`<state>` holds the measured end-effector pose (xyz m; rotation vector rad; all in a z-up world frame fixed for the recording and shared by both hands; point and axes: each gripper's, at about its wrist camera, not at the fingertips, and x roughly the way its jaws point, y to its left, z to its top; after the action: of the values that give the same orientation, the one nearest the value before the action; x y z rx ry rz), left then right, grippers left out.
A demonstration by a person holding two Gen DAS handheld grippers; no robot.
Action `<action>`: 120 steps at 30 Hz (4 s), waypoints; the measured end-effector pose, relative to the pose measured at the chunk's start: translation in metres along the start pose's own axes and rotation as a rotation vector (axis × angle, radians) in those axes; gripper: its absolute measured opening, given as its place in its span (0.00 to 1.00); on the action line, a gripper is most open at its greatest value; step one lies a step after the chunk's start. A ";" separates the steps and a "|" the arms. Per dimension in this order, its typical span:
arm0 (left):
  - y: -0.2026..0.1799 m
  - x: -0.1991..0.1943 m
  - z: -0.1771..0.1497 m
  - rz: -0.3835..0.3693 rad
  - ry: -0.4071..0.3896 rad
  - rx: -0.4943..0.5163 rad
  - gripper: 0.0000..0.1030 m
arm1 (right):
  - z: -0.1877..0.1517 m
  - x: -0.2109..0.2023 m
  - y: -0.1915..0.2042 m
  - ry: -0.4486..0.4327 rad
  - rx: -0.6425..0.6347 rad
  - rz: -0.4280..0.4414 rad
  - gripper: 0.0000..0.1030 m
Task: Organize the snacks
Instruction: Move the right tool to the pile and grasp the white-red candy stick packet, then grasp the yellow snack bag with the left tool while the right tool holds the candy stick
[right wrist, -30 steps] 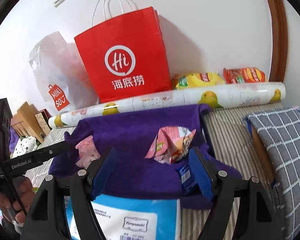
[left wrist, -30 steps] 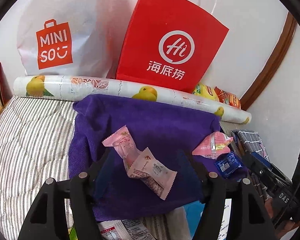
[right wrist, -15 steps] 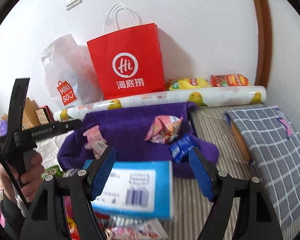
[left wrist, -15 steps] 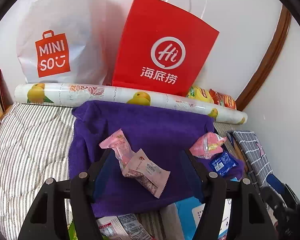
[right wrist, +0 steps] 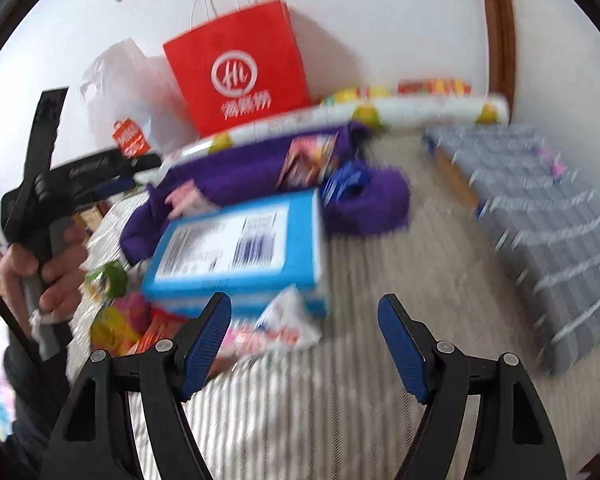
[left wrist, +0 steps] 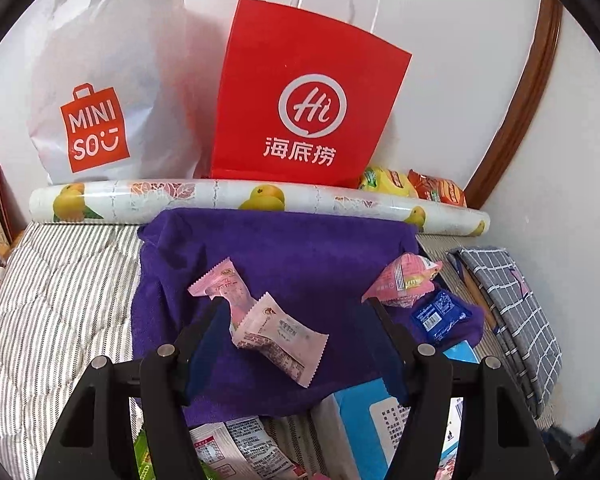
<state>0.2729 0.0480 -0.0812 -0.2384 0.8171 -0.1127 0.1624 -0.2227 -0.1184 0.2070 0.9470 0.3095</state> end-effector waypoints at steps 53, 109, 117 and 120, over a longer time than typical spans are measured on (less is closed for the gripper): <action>0.009 -0.012 0.002 -0.050 -0.015 -0.060 0.64 | -0.017 0.039 -0.005 0.109 0.087 -0.106 0.30; 0.100 -0.043 -0.103 0.094 0.170 0.127 0.70 | -0.039 -0.001 -0.019 0.009 0.026 -0.224 0.22; 0.103 -0.043 -0.104 0.082 0.150 0.125 0.59 | -0.040 0.005 -0.013 0.017 0.015 -0.221 0.22; 0.103 -0.049 -0.105 0.083 0.147 0.129 0.54 | -0.040 0.004 -0.013 0.014 0.016 -0.217 0.22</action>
<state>0.1632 0.1392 -0.1421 -0.0746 0.9610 -0.1052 0.1336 -0.2318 -0.1480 0.1152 0.9766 0.1035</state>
